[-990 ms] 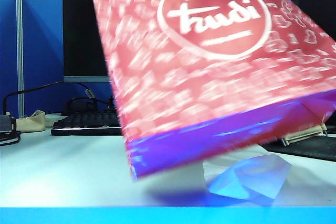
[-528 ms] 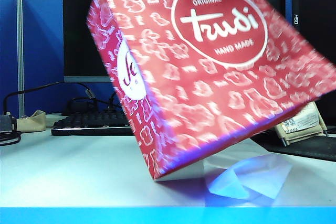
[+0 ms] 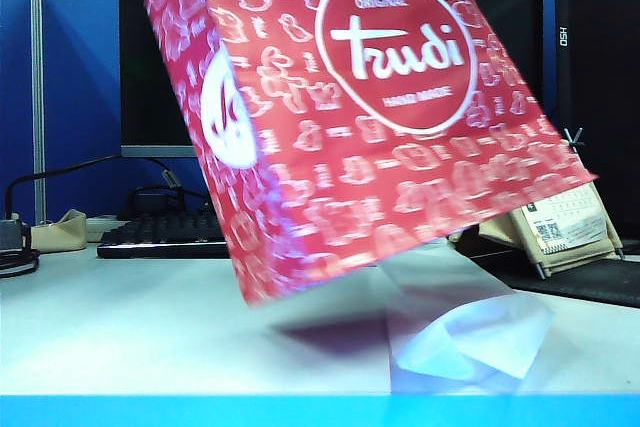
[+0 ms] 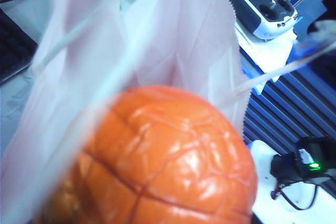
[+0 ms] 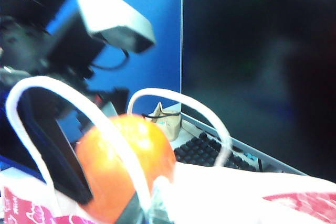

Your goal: Open the paper bag and put two oranges into the paper bag.

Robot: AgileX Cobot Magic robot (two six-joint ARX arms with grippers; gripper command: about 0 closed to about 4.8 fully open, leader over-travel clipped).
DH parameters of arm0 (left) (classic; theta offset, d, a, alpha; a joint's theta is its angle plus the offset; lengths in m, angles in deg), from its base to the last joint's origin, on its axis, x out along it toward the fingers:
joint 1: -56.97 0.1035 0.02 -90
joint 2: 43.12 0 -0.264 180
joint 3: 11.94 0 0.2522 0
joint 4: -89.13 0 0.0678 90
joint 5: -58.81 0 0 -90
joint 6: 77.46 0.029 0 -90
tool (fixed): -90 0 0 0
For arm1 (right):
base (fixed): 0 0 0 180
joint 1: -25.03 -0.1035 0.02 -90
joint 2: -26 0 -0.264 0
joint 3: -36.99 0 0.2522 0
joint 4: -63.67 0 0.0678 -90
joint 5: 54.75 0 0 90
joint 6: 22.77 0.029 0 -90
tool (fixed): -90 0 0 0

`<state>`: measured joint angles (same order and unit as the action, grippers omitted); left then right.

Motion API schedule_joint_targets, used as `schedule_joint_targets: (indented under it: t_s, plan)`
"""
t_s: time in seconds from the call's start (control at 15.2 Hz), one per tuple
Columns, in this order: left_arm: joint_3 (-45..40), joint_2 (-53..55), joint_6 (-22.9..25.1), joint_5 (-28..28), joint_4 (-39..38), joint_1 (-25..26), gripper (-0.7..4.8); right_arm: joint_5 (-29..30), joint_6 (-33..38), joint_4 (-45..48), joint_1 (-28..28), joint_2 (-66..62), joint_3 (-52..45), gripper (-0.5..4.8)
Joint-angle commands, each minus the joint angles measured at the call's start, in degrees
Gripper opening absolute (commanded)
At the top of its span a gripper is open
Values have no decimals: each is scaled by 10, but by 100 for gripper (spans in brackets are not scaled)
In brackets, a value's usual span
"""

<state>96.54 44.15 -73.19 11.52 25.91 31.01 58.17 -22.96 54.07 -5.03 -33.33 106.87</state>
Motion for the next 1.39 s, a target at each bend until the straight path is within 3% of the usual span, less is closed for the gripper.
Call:
schedule_joint_targets:
  t_s: [0.07, 0.13, 0.2, 0.26, 0.33, 0.59, 1.06, 1.12, 1.19, 1.39]
  plan:
    - [2, 16, 0, 20, 2, -1, -5, -1, 4, 20, -1, 2, 11, -6]
    - [2, 20, -2, 28, 3, -1, 3, -1, 4, 26, -1, 2, 13, -6]
    - [2, 21, -2, 27, 3, -1, 58, -1, 4, 25, -1, 2, 13, -5]
    - [2, 22, -3, 26, 3, -1, 218, -1, 4, 24, -1, 0, 13, -6]
    - [2, 22, -5, 25, 3, -1, 326, -1, 4, 23, -1, 0, 12, -6]
    - [2, 32, -29, 26, 3, -1, 479, -3, 7, 25, -1, 0, 13, -6]
    - [10, 33, -9, 30, -4, 1, 479, -24, 15, 25, -1, 0, 12, -6]
    - [21, 29, 6, 8, -15, 3, 458, -29, 15, 25, -1, 0, 12, -6]
    - [44, 12, 28, -73, -29, 8, 425, -40, 8, 25, -1, 0, 12, -6]
    - [74, -23, 60, -168, -18, 8, 425, -72, -21, 25, -2, -1, 12, -6]
